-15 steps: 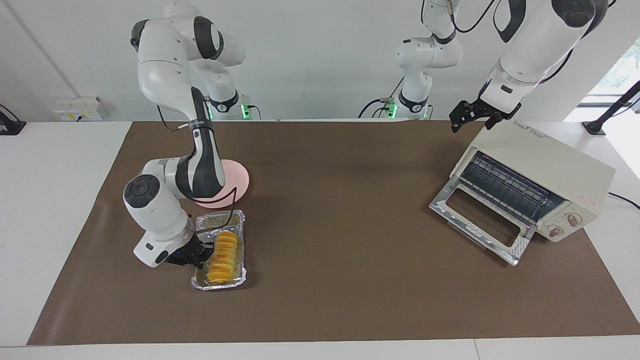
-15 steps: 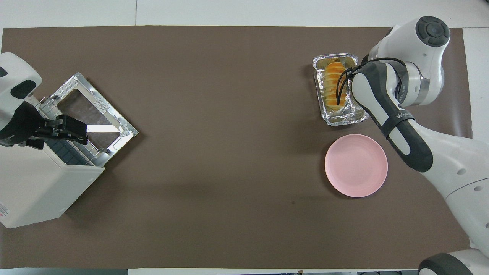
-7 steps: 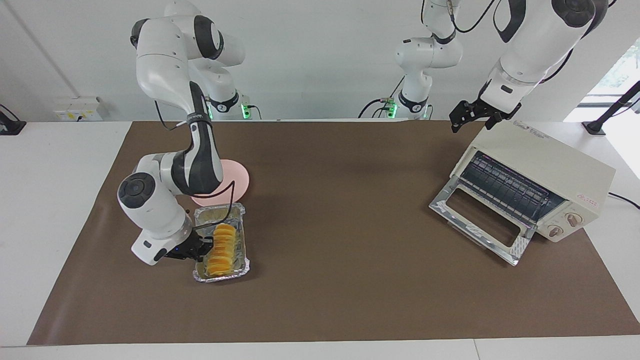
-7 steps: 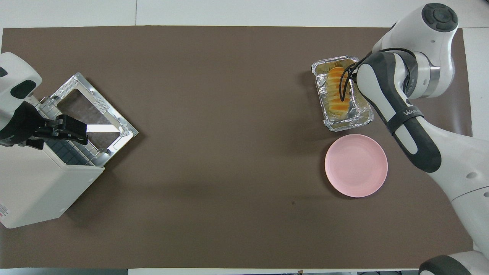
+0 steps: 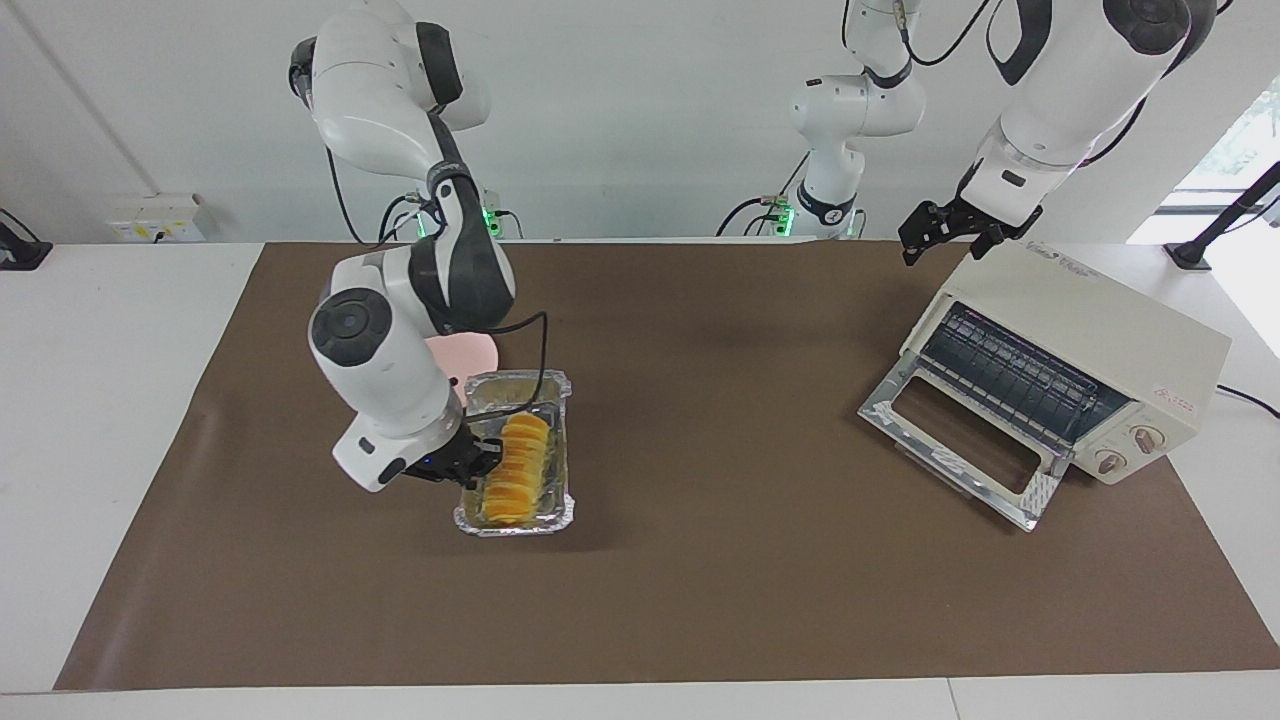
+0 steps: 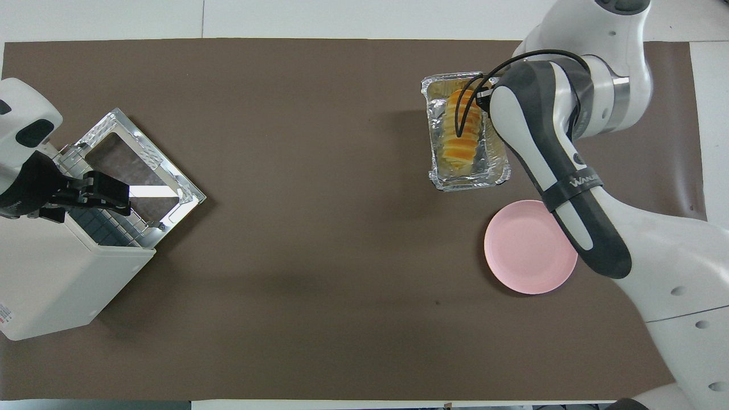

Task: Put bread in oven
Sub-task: 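Carry the foil tray toward the table center with the right gripper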

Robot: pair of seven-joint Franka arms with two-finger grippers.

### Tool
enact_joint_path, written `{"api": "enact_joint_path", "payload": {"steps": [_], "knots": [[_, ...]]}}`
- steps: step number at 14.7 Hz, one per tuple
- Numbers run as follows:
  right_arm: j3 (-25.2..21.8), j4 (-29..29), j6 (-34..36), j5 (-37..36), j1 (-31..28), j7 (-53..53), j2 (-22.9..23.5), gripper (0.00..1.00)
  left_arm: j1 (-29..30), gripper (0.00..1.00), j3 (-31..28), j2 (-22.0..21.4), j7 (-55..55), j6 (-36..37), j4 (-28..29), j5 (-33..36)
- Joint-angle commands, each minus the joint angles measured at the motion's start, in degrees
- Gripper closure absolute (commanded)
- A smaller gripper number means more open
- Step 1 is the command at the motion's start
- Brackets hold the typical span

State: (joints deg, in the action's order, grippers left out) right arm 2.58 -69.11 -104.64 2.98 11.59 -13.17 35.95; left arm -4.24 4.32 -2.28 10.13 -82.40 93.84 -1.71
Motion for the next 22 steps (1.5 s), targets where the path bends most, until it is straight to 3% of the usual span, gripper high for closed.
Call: {"api": "enact_joint_path", "payload": {"steps": [1,6,13,17,20,21,22], "knots": [[-0.21,1.00,0.06,1.23,4.65,-7.11,0.43,1.00,0.55,0.00,0.51,-0.97,-0.11,0.58,0.56,0.83],[-0.39,-1.45,-5.55,4.13,10.98,-17.23,0.43,1.00,0.55,0.00,0.51,-0.97,-0.11,0.58,0.56,0.83],[-0.47,-12.08,-16.46,3.52,15.92,-16.63,-1.14,1.00,0.55,0.00,0.51,-0.97,-0.11,0.58,0.56,0.83],[-0.47,-24.11,-28.39,3.17,17.84,-13.81,-4.66,1.00,0.55,0.00,0.51,-0.97,-0.02,0.58,0.56,0.83],[-0.47,-24.93,-28.86,3.08,17.85,-13.55,-4.93,1.00,0.55,0.00,0.51,-0.97,-0.02,0.58,0.56,0.83],[-0.47,-24.84,-28.77,3.17,17.59,-13.63,-4.93,0.70,0.55,0.00,0.51,-0.97,-0.11,0.58,0.56,0.83],[-0.47,-24.67,-28.60,3.34,17.50,-14.16,-4.93,0.01,0.55,0.00,0.51,-0.97,-0.02,0.58,0.56,0.83]]}}
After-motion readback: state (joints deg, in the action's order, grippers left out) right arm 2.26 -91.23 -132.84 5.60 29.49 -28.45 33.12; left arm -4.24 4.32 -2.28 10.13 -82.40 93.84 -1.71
